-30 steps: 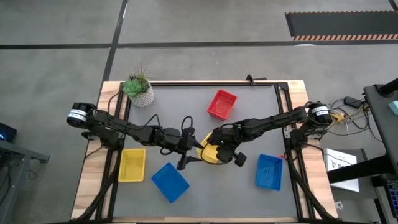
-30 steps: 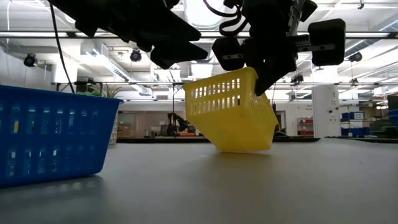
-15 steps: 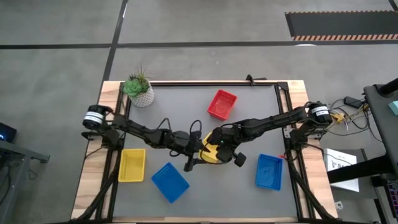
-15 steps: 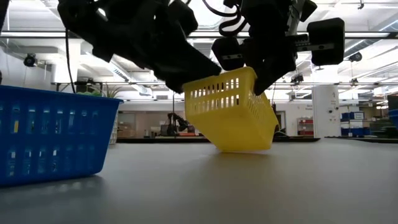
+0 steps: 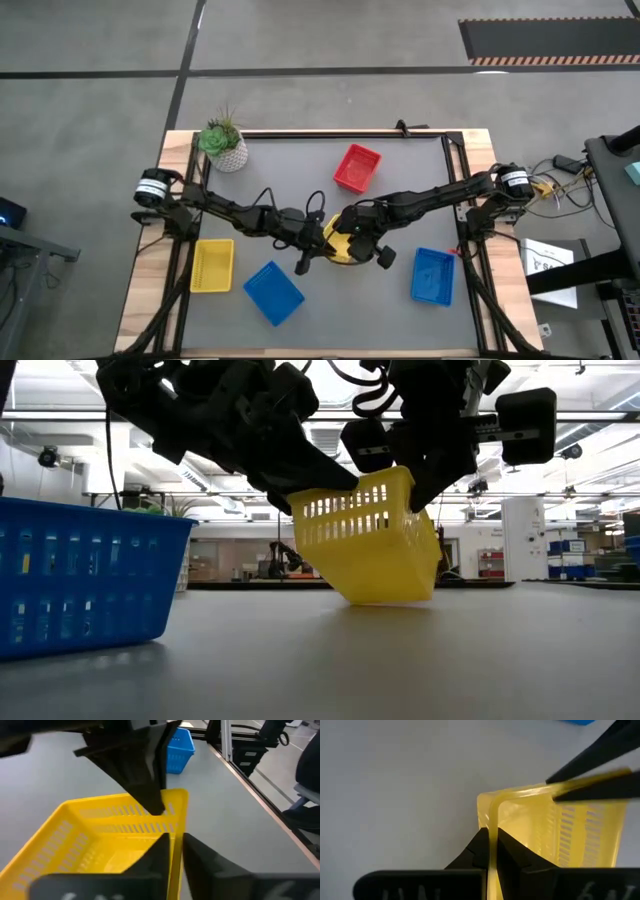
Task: Stack baskets by color
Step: Stack the top yellow bin on the bottom yellow bin
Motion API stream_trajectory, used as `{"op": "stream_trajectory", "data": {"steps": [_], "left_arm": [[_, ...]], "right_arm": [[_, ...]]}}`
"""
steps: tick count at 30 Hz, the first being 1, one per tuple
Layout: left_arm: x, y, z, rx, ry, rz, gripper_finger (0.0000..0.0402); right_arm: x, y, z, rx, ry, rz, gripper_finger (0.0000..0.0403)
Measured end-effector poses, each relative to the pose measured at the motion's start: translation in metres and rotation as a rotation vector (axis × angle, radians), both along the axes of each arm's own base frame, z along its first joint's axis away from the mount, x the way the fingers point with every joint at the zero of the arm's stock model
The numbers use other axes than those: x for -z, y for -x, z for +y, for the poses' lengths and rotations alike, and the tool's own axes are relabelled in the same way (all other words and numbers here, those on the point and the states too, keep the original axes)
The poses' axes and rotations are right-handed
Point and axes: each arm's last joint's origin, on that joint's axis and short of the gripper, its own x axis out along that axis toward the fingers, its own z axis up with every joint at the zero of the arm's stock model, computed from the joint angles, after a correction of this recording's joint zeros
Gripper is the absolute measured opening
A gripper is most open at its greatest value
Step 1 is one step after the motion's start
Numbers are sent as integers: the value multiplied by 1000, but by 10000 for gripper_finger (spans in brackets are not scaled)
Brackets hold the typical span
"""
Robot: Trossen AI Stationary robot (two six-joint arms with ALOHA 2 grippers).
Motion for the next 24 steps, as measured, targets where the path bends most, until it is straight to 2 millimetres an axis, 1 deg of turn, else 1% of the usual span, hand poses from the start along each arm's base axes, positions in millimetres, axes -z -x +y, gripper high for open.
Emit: {"op": "stream_trajectory", "data": {"steps": [2,5,9,11,17,20,24], "left_arm": [[0,0,0,5,1,1,9],[0,0,1,7,-2,1,8],[1,1,0,13,-5,2,3],[1,1,0,13,-5,1,3],[0,1,0,19,-1,-1,2],[0,1,0,26,-17,-9,1],[-2,-1,0,25,-23,-20,1]], "right_arm": [[0,0,0,-1,0,-1,9],[0,-1,0,18,-10,-2,9],[-1,-2,0,97,-61,23,10],[-2,-2,0,129,-76,35,17],[-3,-4,-1,208,-104,53,66],[-4,-3,-1,221,-105,60,93],[-12,2,-4,275,-132,76,117]]}}
